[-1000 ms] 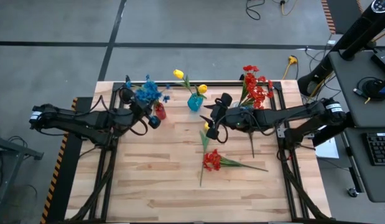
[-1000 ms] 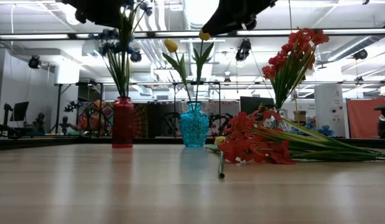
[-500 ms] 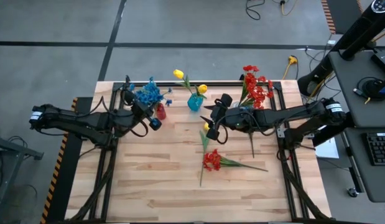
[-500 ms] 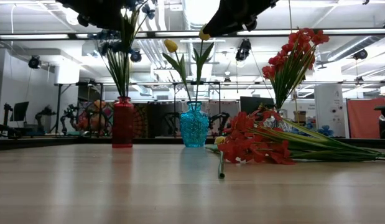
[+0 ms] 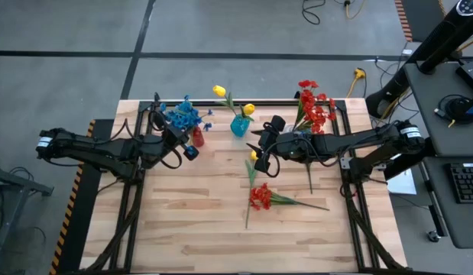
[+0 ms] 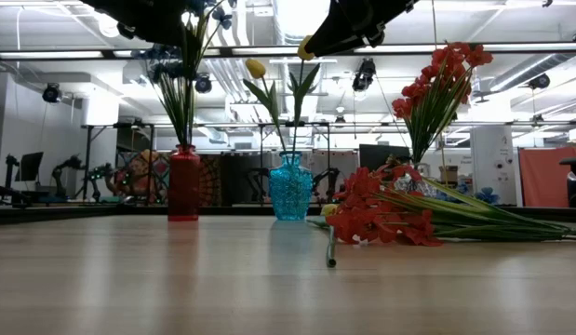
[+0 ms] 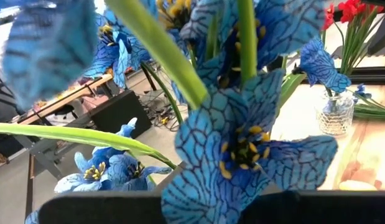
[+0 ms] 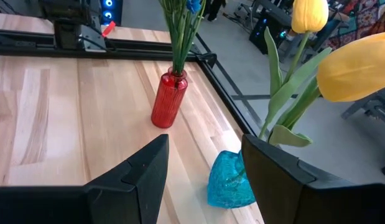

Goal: Sort flowers into vase by color
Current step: Put the bottom blue flower into the red vase

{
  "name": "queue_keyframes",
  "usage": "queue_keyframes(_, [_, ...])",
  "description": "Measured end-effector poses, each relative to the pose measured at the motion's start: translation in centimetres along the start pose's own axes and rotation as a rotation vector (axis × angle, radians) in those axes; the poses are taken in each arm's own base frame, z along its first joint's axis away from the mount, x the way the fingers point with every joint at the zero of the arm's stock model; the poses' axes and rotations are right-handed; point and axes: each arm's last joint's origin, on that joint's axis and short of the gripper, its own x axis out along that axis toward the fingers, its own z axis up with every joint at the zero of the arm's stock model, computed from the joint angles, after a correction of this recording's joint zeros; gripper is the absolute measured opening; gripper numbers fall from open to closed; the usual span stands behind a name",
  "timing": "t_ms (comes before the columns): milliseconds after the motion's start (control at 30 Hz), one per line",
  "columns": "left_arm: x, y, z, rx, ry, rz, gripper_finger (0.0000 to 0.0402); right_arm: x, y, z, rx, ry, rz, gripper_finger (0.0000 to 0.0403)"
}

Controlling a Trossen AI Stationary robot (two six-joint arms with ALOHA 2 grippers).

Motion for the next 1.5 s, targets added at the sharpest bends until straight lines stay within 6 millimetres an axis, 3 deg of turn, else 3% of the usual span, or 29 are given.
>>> queue_keyframes(400, [0.2,-0.4,-1.2,-0.012,-0.012,0.002,0.0005,0.0,0.0,0.0,0.001,0.003,0.0,0.0196])
queue_keyframes(1233, [0.2,-0.7,-2.0,-0.078,-0.002,0.005,0.0005,0.0,0.0,0.0,0.0,0.004,0.0,0.0196])
queue_keyframes(1500, [0.3,-1.0,-3.3,-0.08,0.016,0.003,0.0005,0.0,0.0,0.0,0.0,0.004,0.0,0.0196])
